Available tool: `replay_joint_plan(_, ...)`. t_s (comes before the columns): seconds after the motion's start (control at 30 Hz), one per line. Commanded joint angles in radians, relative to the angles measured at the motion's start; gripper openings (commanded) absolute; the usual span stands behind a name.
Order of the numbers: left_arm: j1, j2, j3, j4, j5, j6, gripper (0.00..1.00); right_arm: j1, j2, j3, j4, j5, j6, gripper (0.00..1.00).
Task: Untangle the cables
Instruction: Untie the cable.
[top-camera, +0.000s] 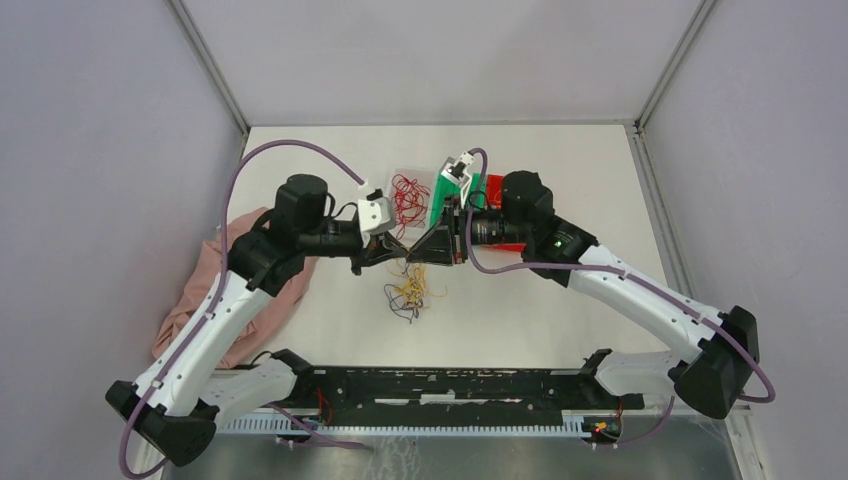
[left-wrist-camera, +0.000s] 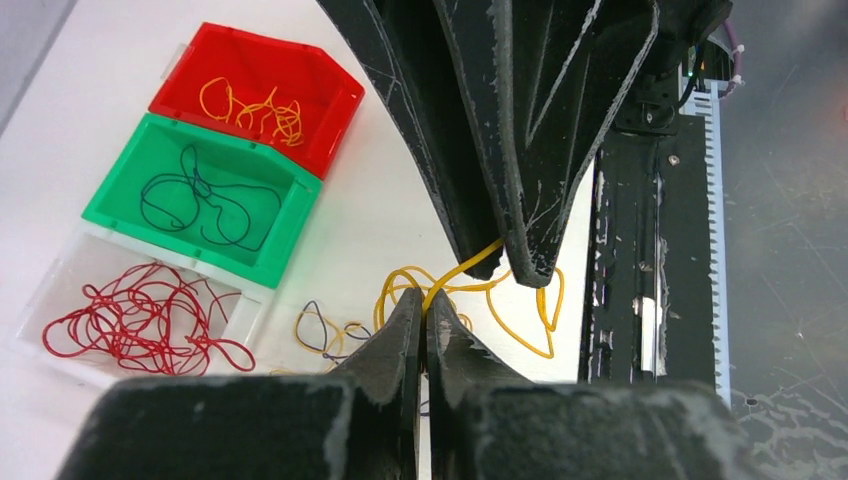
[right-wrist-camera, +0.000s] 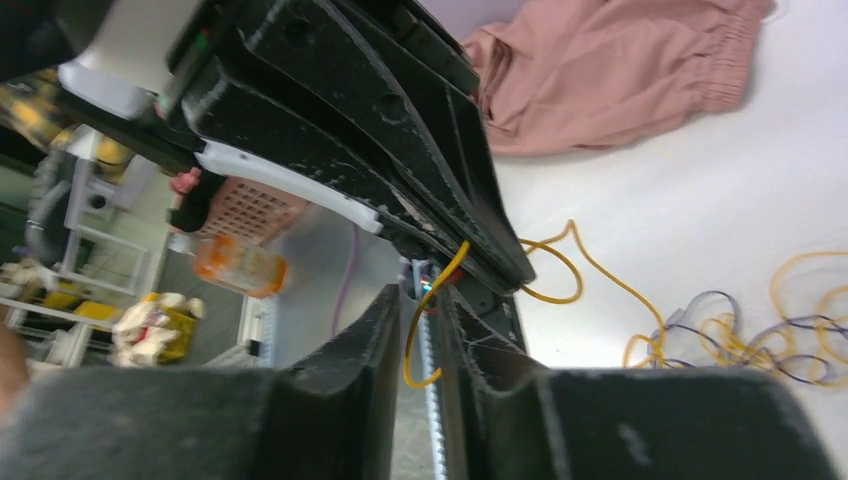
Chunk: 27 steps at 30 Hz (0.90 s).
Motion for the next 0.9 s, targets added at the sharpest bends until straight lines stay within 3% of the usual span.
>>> replay_joint_plan(0.0,-0.003,-0.055,-0.014,0.106,-0.016,-0.048,0.03,0.002,0.004,-0.004,0.205,-0.095,0.155,0.29)
replay_joint_plan(0.17,-0.003,-0.093,-0.009,0.17,-0.048,-0.027,0.03,-0.032,-0.01,-0.033,0.372,-0.123,0.337,0.39)
replay_joint_plan(0.33,-0.003,-0.096,0.043,0.173,-0.017,-0.005,0.03,-0.119,-0.063,-0.037,0.466,-0.196,0.413,0.5)
replay_joint_plan(0.4,-0.004,-0.099,0.059,0.188,-0.009,-0.008,0.03,-0.136,-0.118,-0.005,0.312,-0.196,0.26,0.58)
replay_joint_plan(0.47,-0.005,-0.1,0.082,0.201,0.0,-0.014,0.03,-0.137,-0.164,0.058,-0.032,-0.086,-0.016,0.61)
replay_joint_plan(0.53,-0.004,-0.099,0.107,0.208,0.016,-0.016,0.03,-0.153,-0.182,0.085,-0.133,-0.039,-0.096,0.64)
replay_joint_plan(0.67,-0.003,-0.08,0.168,0.212,0.04,-0.025,0.03,-0.169,-0.196,0.087,-0.199,0.069,-0.168,0.65)
replay_joint_plan(0.87,-0.004,-0.065,0.212,0.25,0.067,-0.102,0.03,-0.145,-0.155,0.036,-0.044,0.058,-0.148,0.67)
